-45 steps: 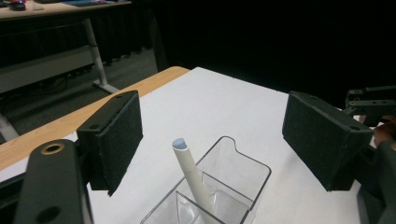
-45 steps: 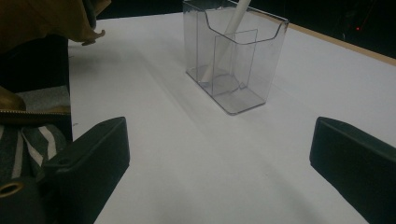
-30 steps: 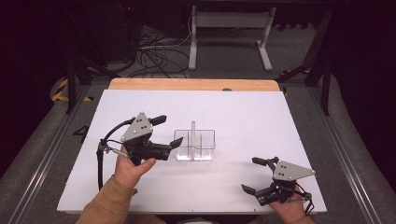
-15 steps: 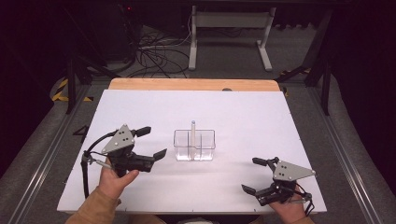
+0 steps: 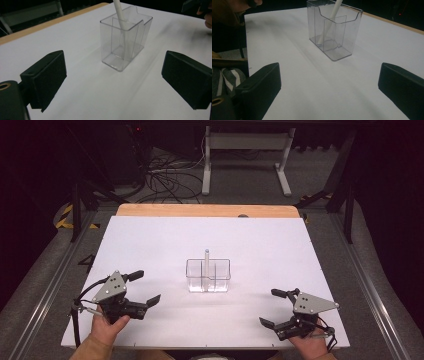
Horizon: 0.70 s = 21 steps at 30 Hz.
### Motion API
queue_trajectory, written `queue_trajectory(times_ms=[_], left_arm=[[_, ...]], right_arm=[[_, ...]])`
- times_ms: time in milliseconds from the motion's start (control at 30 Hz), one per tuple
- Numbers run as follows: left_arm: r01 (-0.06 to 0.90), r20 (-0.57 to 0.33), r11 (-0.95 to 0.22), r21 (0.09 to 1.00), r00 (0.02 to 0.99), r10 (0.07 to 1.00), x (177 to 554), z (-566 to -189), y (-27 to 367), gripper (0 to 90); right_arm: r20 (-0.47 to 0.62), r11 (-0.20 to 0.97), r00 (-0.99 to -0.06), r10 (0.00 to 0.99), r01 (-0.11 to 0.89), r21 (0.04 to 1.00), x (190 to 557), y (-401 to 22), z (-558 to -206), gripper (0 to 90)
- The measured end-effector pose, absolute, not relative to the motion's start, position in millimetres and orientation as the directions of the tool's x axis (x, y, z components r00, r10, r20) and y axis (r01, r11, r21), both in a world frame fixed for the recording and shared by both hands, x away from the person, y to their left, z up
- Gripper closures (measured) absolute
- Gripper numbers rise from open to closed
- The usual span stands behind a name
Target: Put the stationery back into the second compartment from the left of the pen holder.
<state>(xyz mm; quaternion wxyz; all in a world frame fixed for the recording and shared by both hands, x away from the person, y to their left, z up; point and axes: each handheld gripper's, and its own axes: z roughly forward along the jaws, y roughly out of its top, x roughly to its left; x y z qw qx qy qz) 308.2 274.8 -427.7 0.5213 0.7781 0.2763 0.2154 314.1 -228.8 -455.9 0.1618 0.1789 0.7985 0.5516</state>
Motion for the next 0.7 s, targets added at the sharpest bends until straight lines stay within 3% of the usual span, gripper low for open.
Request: queue_trajectory(times_ms=[233,367,467,700], left_arm=[[0.245,0.033,-0.328,0.912,0.755,0.655,304,-450,284,5.7],[0.263,-0.017,-0.282,0.922,0.759,0.651,302,-460,284,5.7],[0.233,0.044,-0.317,0.919,0.739,0.672,303,-458,280,5.9],[0.238,0.036,-0.315,0.919,0.744,0.667,301,-459,280,6.6]], right_arm=[[-0.061,0.331,-0.883,0.466,0.110,0.937,314,-229,-456,5.0],[-0.062,0.336,-0.883,0.465,0.111,0.935,314,-230,-457,5.0],[-0.061,0.341,-0.884,0.463,0.114,0.933,315,-229,-458,5.0],[-0.059,0.339,-0.885,0.462,0.115,0.934,315,-228,-458,5.0]])
